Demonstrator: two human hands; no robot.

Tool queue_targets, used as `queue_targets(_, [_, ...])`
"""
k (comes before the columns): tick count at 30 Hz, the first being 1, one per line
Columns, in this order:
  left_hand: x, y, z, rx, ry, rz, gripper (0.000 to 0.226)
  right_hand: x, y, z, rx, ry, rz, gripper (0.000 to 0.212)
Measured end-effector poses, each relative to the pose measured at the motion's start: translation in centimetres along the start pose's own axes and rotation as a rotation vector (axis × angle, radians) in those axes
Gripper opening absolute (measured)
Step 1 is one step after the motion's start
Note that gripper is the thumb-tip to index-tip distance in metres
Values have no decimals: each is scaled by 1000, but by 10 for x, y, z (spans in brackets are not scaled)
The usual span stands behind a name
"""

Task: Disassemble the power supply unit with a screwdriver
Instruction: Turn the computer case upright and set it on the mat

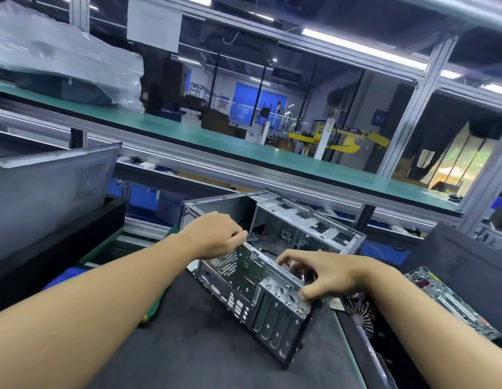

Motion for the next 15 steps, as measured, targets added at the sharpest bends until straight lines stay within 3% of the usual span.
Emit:
queue_targets(3, [6, -11, -9, -15, -45, -92, 43, 0, 6, -3, -19, -44, 14, 62])
queue_targets(7, [13, -37, -23, -36, -84, 32, 39, -7, -5, 7, -68, -76, 20, 58])
queue_targets(9, [11, -40, -21, -37, -85, 75, 37, -11, -13, 15, -138, -55, -99, 70])
queue_targets(11, [10, -39, -16, -32, -96, 93, 30, -18, -21, 23, -211, 34, -188, 78])
queue_targets(15, [14, -42, -19, 4, -141, 2, 19, -34, -24, 24, -213, 285, -400, 55])
Point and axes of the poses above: each hand's wrist, its own z-axis towards the middle knuckle, its own x-axis out of the back of the hand, y = z × x, the point moved 4 cm from there along z, towards the middle knuckle, and after that the axes turned 7 degrees about -z, right-handed, at the moved point
